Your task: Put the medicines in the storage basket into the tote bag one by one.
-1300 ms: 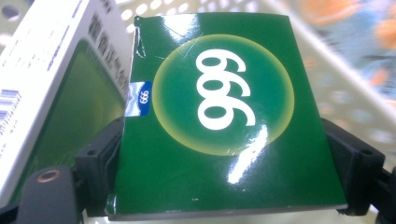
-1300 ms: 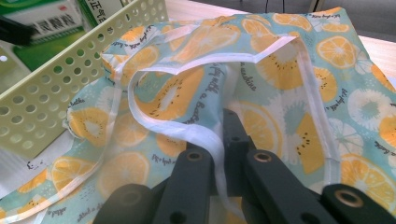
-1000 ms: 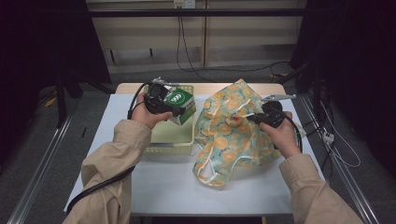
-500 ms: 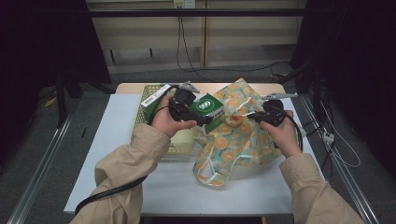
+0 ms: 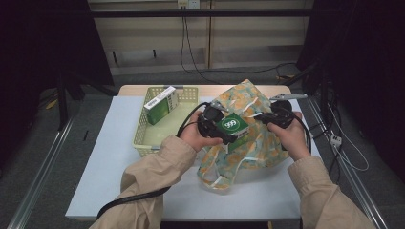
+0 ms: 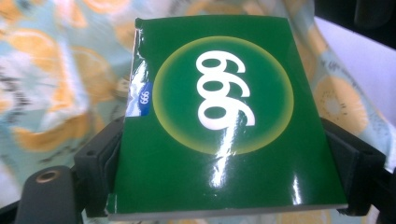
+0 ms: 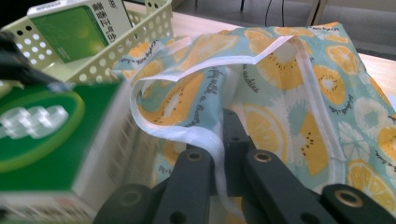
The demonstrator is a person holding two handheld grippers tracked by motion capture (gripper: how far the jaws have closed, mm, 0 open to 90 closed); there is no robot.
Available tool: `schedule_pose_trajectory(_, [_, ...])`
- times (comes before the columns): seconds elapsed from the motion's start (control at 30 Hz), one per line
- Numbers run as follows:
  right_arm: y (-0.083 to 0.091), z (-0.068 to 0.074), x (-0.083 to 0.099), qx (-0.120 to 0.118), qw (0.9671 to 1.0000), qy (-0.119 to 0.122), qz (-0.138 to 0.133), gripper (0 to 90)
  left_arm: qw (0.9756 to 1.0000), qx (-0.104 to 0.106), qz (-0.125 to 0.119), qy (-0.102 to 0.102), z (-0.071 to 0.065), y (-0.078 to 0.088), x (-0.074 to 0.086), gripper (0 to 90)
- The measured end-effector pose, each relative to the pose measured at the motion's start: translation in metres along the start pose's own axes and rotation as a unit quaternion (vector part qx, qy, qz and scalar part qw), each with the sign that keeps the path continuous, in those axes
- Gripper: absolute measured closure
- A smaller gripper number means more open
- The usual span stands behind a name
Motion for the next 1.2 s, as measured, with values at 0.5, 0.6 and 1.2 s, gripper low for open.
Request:
schedule_pose_trajectory(0.5, [0.004, 0.002, -0.003, -0.013, 0.9999, 0.006, -0.003, 90.0, 0.9995, -0.022, 0.017, 0.013, 0.013, -0.061, -0.004, 15.9])
schedule_pose_trajectory(0.6, [0.004, 0.003, -0.003, -0.016, 0.9999, 0.005, -0.005, 90.0, 0.9996, -0.022, 0.004, 0.015, 0.021, -0.068, -0.006, 15.8])
schedule_pose_trajectory(1.2, [-0.004, 0.004, 0.002, -0.018, 0.9998, 0.005, 0.005, 90.0, 0.9943, -0.091, -0.018, 0.052, 0.061, -0.074, -0.016, 12.3])
Point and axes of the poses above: each handheld gripper's, and its own axes: y roughly backward along the jaws, x roughly out of its underside, z roughly to its left, the point moved 6 cm from there along -y, roughly forward along the jaws, and after that the axes turned 1 degree about z, right-handed, at the moved point
